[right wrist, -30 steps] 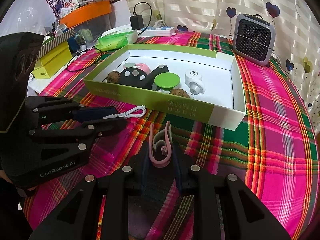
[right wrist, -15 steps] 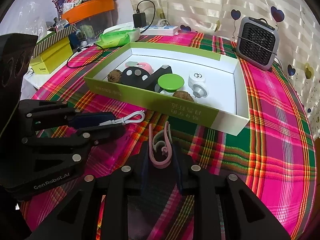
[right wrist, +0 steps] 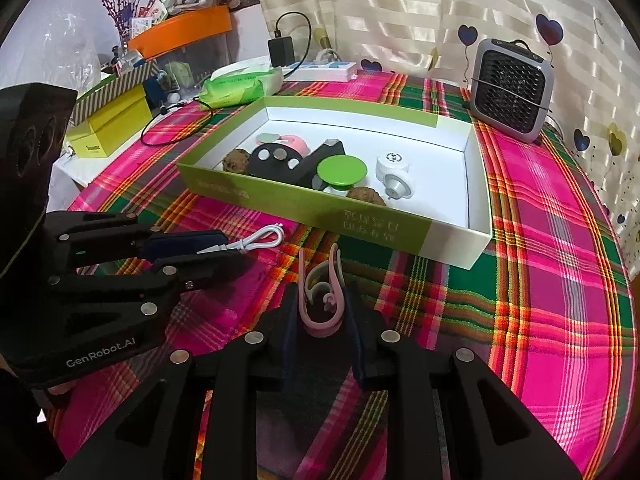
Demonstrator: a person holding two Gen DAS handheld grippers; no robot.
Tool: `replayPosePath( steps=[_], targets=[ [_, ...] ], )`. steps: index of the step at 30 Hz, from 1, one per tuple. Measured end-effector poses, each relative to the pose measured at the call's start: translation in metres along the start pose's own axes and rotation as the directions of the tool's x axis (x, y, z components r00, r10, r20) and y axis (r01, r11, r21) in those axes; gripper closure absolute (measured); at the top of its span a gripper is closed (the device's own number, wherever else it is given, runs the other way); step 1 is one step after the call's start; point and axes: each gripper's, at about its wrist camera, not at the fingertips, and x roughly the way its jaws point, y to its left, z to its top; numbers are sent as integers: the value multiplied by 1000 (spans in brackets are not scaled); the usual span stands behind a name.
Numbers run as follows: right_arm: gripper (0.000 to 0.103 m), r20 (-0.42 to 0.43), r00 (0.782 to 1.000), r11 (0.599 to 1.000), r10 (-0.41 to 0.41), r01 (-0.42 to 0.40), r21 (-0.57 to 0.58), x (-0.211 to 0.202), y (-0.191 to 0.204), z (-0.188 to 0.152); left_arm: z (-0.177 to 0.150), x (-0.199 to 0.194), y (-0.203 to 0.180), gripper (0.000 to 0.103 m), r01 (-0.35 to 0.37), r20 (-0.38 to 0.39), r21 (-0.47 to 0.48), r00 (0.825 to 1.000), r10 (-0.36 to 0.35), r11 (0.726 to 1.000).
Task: Organize objects
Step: 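Carry the white cable with the left gripper over the box while the right carries the pink hook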
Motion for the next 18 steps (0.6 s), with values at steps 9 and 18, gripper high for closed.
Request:
replayPosePath(
  steps=[9,18],
  targets=[
    [80,35,999,1000,15,-15,-8,-13,8,-1,0,-15,0,86,12,39,-35,999,-11,999],
    [80,70,997,1000,19,-19,-4,-24,10,1,2,-26,-4,86,25,62,-39,998,-22,999]
  ],
)
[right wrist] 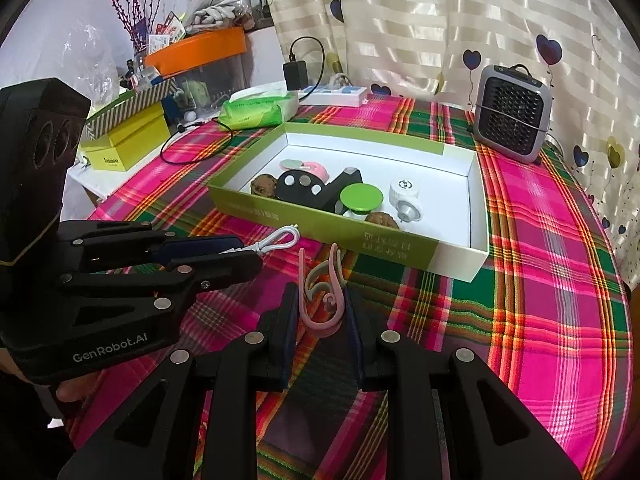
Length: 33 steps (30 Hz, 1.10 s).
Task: Organize objects
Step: 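Carry the white cable with the left gripper over the box while the right carries the pink hook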
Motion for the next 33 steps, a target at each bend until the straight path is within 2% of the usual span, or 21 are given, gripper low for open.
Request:
replayPosePath(
  steps=[7,33],
  targets=[
    [80,31,1000,1000,2,-2,14,-8,-3,3,5,-9,-5,86,3,28,1,1000,-3,1000],
    [80,75,997,1000,-13,11,26,-10,-14,19,26,-3,4,86,0,49,-27,999,1,1000]
  ],
)
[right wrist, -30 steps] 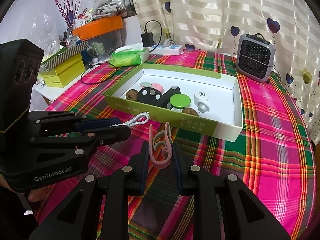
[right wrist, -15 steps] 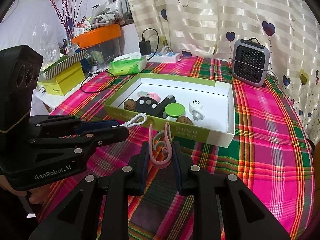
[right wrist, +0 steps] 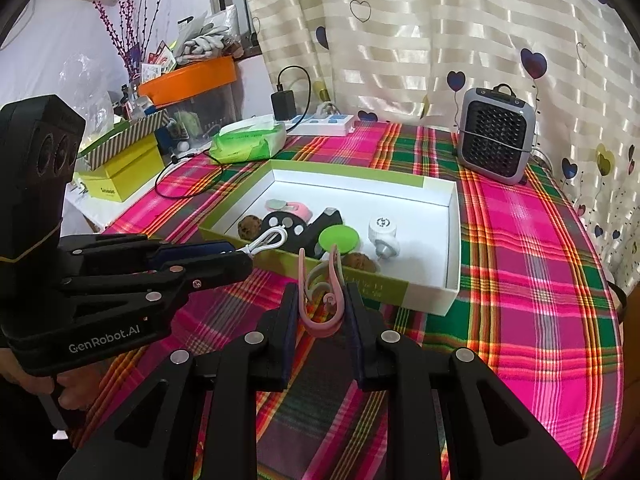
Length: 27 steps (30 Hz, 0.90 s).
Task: Organize objects
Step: 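Carry the white cable with the left gripper over the box while the right carries the pink hook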
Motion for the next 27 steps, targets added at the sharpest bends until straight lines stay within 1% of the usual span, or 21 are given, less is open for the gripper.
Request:
replayPosePath(
  steps=[8,27],
  targets=[
    [80,1,1000,1000,-2,2,3,5,-4,6,6,5,7,86,-1,-4,-19,1000,1,1000],
    [80,9,1000,1000,-9,8,8,15,-17,24,26,20,15,86,-46,-6,-27,999,46,999]
  ],
)
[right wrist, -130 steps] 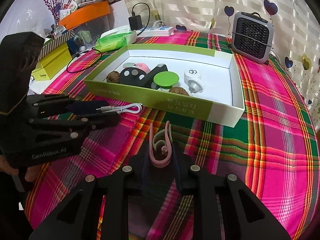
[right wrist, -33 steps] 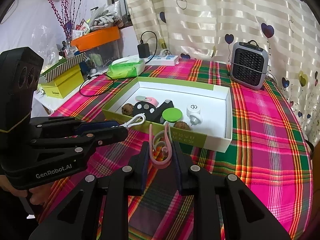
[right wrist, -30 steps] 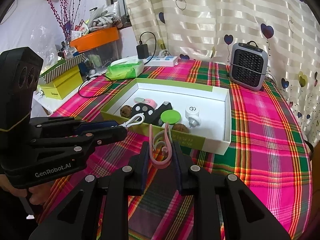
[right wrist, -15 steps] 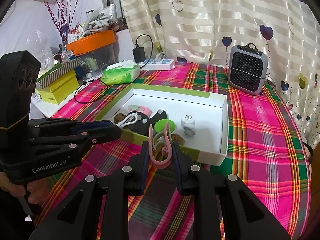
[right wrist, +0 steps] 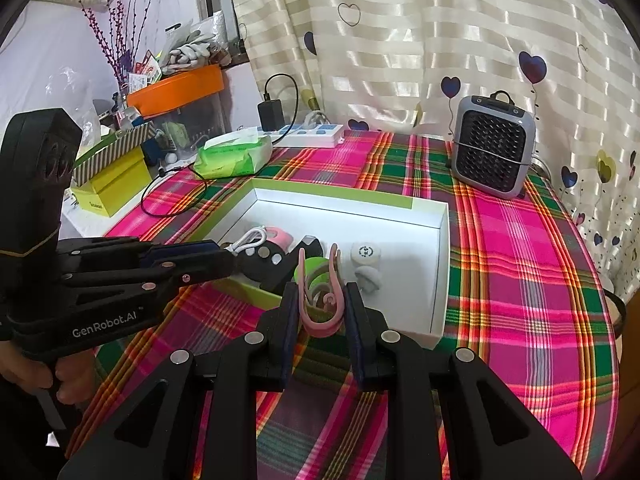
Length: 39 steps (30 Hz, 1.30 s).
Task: Organize objects
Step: 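Carry the white cable with the left gripper over the box while the right carries the pink hook, then lower and release the cable in the box with the left gripper while the right releases the hook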
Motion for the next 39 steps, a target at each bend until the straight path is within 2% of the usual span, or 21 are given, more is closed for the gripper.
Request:
replayPosePath(
  steps=[21,39],
  targets=[
    [80,-8,1000,1000,-16,16,4,11,-9,9,9,11,3,86,-3,-1,-9,1000,3,1000],
    [80,-24,999,1000,-24,24,14,21,-20,12,15,20,9,86,-36,13,-30,999,36,999]
  ],
)
